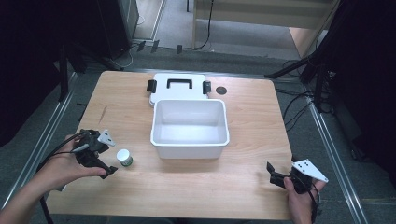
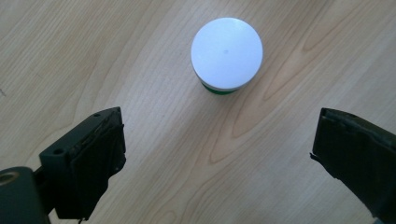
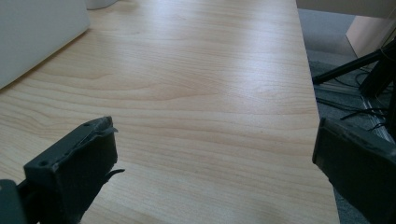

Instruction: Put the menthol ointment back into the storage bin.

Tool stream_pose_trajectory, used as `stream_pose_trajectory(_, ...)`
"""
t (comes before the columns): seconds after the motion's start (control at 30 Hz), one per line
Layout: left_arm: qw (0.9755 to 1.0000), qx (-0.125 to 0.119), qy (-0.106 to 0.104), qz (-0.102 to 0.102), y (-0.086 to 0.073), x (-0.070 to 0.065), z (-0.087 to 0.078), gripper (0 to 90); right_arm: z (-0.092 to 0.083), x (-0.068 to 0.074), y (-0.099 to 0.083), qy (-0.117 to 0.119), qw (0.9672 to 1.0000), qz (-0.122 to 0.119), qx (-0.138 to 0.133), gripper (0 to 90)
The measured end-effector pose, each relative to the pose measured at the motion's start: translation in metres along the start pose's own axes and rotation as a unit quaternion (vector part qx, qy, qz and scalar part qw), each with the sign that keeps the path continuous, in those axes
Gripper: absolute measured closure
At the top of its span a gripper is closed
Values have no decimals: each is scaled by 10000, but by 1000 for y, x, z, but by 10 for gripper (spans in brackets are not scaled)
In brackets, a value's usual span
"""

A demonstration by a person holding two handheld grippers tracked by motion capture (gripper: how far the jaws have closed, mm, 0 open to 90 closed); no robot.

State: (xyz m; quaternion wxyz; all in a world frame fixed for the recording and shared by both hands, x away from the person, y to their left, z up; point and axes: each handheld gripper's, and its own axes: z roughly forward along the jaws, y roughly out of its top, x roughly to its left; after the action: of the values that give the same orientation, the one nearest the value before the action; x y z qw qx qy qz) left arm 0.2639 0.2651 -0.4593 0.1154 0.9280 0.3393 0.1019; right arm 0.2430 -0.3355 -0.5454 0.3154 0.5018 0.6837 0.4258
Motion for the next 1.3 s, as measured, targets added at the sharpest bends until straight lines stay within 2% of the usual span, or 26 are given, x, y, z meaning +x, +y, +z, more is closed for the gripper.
stream_pose_trajectory(0.17, 9996, 291, -33, 35, 14, -1, 6, 86, 0, 0, 0, -3, 10000, -7, 9, 0)
stream_pose_trajectory(0.23, 9994, 334, -49, 40, 17, 0, 9, 150, 0, 0, 0, -9, 10000, -18, 17, 0)
stream_pose_trajectory(0.53, 9990, 420, -145, -13, 25, 4, 21, 269, 1, 0, 0, 4, 10000, -37, 43, 0)
stream_pose_trajectory(0.7, 9987, 456, -243, 25, 31, 3, 26, 336, 1, 0, 0, 0, 10000, -48, 56, 1)
stream_pose_trajectory(0.93, 9979, 570, -308, 19, 39, 2, 35, 380, 1, 0, 1, 1, 10000, -38, 89, 1)
stream_pose_trajectory(1.0, 9975, 613, -346, 12, 41, 2, 36, 392, 1, 1, 0, 9, 9999, -50, 86, 1)
stream_pose_trajectory(1.1, 9974, 661, -285, -57, 42, 2, 37, 412, 1, 1, 0, 9, 9999, -59, 102, 1)
stream_pose_trajectory(1.17, 9970, 681, -359, -86, 43, 3, 37, 450, 1, 0, 0, 14, 9999, -40, 100, 1)
stream_pose_trajectory(1.2, 9968, 683, -405, -87, 43, 3, 37, 504, 1, 0, 0, 21, 9999, -38, 102, 1)
stream_pose_trajectory(1.3, 9964, 732, -428, -79, 45, 4, 37, 507, 1, 0, 0, 17, 9999, -44, 107, 1)
